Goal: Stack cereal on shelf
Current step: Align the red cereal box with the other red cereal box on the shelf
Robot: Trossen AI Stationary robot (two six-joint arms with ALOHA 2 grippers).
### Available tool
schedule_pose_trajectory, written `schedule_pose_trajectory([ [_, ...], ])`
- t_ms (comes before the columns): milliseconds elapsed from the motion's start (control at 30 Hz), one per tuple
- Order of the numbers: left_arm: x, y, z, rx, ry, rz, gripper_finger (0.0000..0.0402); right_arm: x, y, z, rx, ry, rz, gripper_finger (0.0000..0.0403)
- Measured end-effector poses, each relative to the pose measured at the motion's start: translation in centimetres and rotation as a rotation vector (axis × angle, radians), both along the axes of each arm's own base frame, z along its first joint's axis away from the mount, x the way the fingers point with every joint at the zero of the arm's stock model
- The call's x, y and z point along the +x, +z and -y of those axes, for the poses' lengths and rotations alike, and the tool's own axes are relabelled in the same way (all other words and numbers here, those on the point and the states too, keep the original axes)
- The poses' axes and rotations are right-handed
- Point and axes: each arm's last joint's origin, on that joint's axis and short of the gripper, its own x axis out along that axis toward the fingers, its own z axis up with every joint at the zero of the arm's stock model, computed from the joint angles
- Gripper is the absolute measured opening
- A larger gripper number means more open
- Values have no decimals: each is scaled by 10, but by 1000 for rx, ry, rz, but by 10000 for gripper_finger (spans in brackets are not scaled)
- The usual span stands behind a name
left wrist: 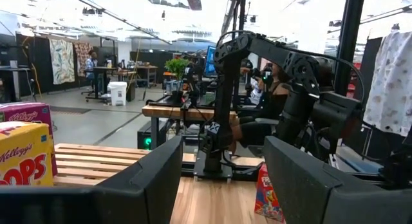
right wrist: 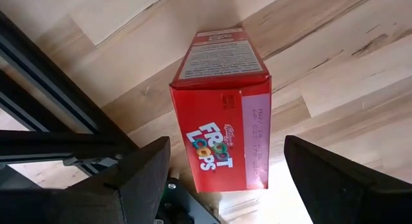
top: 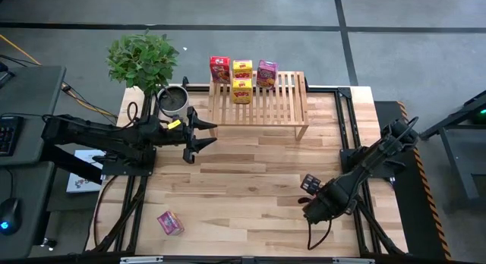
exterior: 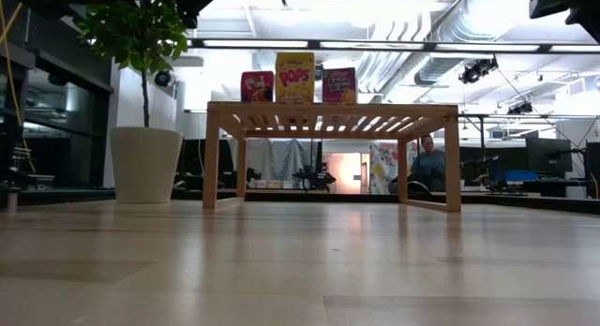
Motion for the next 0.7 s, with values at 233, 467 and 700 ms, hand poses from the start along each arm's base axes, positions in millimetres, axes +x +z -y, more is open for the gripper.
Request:
schedule_pose_trajectory([
  [233, 0, 0, 0, -1, 0, -1, 207, 0, -3, -1, 7, -7, 11, 298],
  [467, 0, -1, 0, -15, -3, -7, 207, -8, -30, 2, -23, -26, -21, 298],
  [700, 0, -1, 0, -15, -3, -5, 207, -9, -38, 3, -22, -42, -13, 270],
])
